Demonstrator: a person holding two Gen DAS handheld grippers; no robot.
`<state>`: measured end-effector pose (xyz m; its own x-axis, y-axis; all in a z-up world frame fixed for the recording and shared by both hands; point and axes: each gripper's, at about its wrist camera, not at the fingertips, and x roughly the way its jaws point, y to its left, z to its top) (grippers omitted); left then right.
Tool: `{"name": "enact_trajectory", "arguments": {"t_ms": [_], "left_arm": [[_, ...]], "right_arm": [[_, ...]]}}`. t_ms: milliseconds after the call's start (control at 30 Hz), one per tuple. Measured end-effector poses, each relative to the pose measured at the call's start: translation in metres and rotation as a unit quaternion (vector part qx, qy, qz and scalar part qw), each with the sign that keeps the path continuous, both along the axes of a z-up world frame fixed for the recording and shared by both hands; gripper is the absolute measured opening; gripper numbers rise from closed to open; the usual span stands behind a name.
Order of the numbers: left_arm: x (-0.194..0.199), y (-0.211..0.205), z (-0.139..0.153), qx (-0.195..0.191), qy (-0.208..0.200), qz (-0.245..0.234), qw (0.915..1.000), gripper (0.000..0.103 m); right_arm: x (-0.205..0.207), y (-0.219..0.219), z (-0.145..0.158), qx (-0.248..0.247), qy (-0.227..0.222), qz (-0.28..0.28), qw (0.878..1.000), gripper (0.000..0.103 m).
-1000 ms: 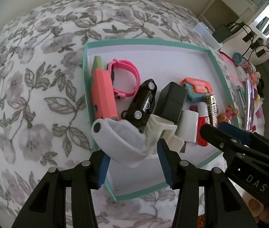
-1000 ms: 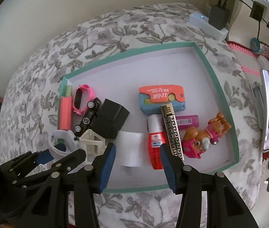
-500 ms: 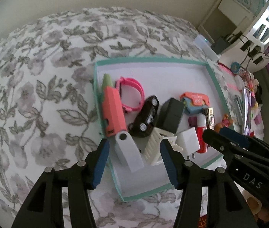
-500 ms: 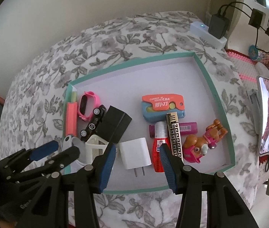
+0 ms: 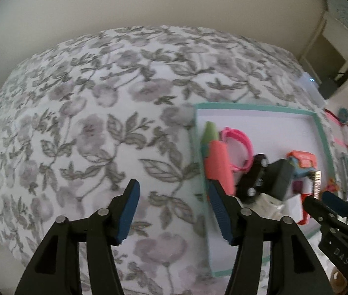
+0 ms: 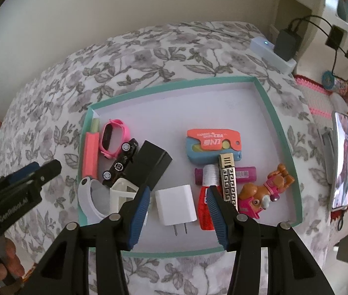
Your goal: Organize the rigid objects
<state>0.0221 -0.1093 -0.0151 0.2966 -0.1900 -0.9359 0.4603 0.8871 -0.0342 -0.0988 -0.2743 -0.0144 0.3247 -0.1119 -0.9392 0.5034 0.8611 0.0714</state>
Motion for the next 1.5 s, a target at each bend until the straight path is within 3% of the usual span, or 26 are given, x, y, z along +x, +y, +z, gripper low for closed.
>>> {"name": "enact_trajectory", "arguments": {"t_ms": [100,200,300,433,500,567,667,967,1267,1500], "left_arm": [[0.007,0.008,-0.006,0.013,-0.001,0.015,0.9998,0.068],[0.012,0.015,-0.01,0.016,0.001,0.029,0.9995,0.071],[0.016,0.02,-0.011,0.02,-0.006,0.039,0.999,0.083],[0.02,0.026,-0.009,0.017,-0.025,0.044,0.9986,0.085],[0.021,0.027,-0.007,0.012,-0.033,0.043,0.9985,0.085],[0.02,0.028,-0.008,0.013,-0.039,0.04,0.9984,0.086],[0.02,0.029,-0.009,0.01,-0.041,0.035,0.9985,0.097],[0.0,0.039,0.001,-0.014,-0.08,0.017,0.9966,0.1],[-0.026,0.048,0.015,-0.007,-0.117,-0.013,0.993,0.1],[-0.042,0.063,0.028,-0.032,-0.125,-0.017,0.9915,0.1]], "right_arm": [[0.004,0.004,0.0,-0.009,-0.003,0.006,1.0,0.064],[0.009,0.011,0.001,-0.02,-0.007,0.019,1.0,0.069],[0.013,0.018,0.002,-0.038,-0.015,0.031,0.999,0.08],[0.017,0.021,-0.001,-0.052,-0.018,0.034,0.998,0.086],[0.019,0.022,-0.004,-0.057,-0.018,0.037,0.998,0.098],[0.02,0.024,-0.007,-0.064,-0.019,0.039,0.997,0.103],[0.02,0.024,-0.008,-0.065,-0.022,0.038,0.997,0.103],[0.005,0.012,-0.004,-0.043,-0.044,-0.004,0.998,0.103],[-0.015,0.03,0.003,-0.041,-0.051,-0.001,0.998,0.103],[-0.031,0.043,0.005,-0.044,-0.047,0.003,0.998,0.103]]}}
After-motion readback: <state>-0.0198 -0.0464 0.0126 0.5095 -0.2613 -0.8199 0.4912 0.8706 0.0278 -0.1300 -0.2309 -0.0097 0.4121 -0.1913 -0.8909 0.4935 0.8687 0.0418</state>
